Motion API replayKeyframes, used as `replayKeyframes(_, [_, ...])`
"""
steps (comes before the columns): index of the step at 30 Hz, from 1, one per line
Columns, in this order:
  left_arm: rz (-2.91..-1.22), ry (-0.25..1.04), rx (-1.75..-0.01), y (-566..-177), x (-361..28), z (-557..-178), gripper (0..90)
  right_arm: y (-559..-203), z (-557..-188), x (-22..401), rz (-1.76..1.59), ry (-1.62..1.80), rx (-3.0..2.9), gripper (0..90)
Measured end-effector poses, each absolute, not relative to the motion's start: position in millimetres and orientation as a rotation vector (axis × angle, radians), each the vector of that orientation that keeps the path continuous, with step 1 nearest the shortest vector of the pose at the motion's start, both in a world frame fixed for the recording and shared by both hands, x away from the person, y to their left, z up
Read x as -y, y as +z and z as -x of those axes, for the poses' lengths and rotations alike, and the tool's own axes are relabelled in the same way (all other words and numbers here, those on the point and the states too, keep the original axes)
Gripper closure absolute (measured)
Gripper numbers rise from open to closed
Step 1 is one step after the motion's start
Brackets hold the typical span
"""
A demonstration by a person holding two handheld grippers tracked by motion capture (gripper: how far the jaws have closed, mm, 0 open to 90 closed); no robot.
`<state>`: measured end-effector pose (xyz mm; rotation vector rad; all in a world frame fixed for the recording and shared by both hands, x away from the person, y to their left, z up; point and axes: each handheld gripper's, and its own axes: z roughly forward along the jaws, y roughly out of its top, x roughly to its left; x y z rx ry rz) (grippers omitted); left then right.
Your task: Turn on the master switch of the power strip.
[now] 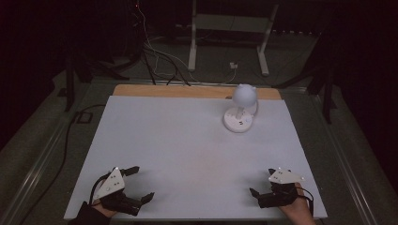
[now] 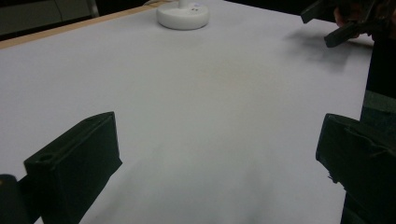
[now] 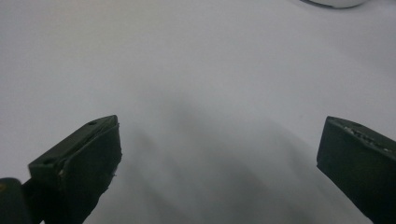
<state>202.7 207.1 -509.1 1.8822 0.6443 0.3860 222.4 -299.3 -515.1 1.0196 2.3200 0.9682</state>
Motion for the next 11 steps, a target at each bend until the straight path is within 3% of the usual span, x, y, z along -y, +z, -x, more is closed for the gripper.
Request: replayKeyframes(11, [-1.883,0.377,-0.643,-509.8,-206.6,-202.7,0.1,-517.9,-226.0,297.1,-0.998,0.967,-2.325,0.0])
